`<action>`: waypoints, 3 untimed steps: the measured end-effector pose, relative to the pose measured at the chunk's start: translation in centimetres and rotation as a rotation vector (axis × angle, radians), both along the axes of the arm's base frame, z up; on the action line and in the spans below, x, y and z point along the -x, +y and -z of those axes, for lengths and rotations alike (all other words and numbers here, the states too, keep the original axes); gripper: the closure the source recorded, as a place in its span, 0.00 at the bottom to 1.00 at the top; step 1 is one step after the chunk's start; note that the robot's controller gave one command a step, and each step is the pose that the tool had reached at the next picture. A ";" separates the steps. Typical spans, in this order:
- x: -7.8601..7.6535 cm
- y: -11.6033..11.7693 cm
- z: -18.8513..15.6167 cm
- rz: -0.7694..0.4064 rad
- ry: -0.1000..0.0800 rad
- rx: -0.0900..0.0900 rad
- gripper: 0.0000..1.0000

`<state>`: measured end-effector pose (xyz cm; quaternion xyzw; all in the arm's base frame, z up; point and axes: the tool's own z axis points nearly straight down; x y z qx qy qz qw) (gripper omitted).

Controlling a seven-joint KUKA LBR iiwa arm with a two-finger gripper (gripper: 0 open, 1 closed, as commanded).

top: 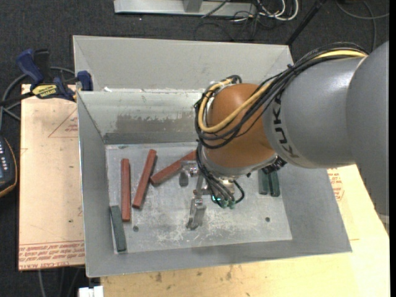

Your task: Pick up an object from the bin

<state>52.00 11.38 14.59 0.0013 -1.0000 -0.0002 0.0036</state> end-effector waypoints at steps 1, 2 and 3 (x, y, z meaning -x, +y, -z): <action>-5.4 -0.1 5.6 0.202 -0.007 0.001 0.00; -12.6 -0.8 7.6 0.272 -0.014 -0.001 0.00; -12.4 -0.8 7.5 0.271 -0.010 -0.001 1.00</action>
Offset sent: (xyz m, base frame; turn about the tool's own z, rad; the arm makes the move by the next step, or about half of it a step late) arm 0.0539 -0.0008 -0.0534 0.2032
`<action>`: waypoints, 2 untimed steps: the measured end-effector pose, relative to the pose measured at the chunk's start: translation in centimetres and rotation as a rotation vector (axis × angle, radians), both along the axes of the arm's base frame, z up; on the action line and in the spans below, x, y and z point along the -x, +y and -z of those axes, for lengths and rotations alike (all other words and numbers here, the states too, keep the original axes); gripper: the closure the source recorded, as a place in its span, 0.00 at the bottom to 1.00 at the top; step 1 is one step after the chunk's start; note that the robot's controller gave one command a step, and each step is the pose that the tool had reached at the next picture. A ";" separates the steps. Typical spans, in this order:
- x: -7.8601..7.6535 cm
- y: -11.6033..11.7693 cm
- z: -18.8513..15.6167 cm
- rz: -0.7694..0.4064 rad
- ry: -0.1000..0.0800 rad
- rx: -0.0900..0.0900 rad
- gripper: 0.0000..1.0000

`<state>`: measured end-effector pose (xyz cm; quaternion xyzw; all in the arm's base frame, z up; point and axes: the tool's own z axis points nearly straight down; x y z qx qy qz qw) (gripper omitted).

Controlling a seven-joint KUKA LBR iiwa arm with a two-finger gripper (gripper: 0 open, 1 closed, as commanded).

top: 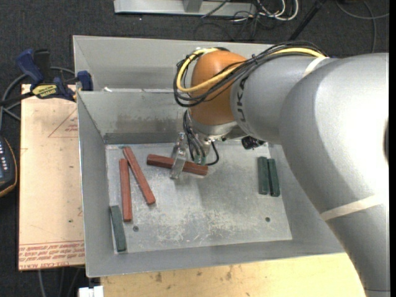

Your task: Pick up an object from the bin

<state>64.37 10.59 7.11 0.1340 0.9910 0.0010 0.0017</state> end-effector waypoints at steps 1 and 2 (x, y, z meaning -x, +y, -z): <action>0.0 0.0 0.0 0.000 0.000 0.000 1.00; 0.0 0.0 0.0 0.000 0.000 0.000 0.00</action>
Offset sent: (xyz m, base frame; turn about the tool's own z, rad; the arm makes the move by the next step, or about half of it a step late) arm 0.0000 0.0000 0.0000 0.0000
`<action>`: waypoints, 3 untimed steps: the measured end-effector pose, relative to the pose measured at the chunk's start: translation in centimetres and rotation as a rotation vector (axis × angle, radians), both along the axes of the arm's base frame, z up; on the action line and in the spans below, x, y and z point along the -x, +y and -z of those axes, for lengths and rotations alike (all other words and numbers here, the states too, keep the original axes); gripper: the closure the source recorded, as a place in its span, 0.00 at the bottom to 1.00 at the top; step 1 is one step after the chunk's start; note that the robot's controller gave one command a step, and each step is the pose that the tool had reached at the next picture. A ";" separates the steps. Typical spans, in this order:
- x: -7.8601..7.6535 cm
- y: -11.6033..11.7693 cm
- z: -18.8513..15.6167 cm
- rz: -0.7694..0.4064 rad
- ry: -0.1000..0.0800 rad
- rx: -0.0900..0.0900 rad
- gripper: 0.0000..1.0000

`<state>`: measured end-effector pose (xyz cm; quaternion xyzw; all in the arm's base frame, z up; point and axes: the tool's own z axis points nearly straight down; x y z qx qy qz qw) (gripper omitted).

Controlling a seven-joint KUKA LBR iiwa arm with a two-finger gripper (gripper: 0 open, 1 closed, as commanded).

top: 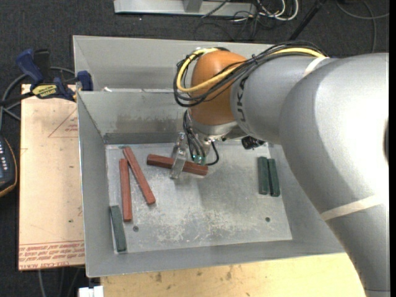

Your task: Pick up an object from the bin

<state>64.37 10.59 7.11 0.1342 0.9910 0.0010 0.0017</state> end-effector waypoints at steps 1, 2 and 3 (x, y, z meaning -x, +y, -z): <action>0.0 0.0 0.0 0.000 0.000 0.000 1.00; 0.0 0.0 0.0 0.000 0.000 0.000 1.00; 0.0 0.0 0.0 0.001 0.000 0.000 1.00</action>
Offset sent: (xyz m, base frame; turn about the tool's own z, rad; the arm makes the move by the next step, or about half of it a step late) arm 0.0000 0.0000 0.0000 0.0000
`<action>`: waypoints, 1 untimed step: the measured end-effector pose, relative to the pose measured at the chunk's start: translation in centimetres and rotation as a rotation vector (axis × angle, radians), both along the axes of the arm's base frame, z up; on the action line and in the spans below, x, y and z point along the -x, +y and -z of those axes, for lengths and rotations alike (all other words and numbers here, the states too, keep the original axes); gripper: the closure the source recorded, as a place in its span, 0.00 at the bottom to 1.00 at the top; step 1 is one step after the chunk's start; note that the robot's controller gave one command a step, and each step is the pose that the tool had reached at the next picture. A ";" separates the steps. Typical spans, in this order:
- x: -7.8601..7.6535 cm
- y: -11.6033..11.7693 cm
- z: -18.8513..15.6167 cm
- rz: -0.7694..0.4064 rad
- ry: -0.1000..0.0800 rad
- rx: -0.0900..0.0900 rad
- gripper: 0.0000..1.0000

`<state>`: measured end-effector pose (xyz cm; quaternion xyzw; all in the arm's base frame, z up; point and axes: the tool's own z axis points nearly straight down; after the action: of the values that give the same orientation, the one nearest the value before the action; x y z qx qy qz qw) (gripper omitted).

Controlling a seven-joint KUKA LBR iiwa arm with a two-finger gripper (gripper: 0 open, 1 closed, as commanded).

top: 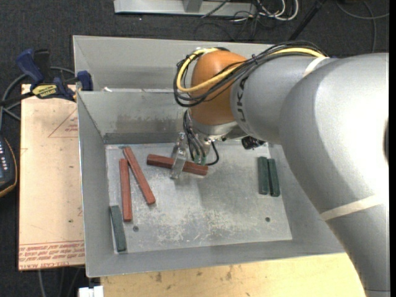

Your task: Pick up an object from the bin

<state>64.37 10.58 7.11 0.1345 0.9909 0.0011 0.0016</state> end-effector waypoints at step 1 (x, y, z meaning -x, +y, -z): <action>2.5 -2.6 -1.0 0.131 0.004 0.002 1.00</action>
Offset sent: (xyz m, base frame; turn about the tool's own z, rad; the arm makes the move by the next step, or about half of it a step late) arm -0.0253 -0.0258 0.0100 0.1315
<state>61.84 7.94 8.11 0.1989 0.9800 -0.0001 -0.0002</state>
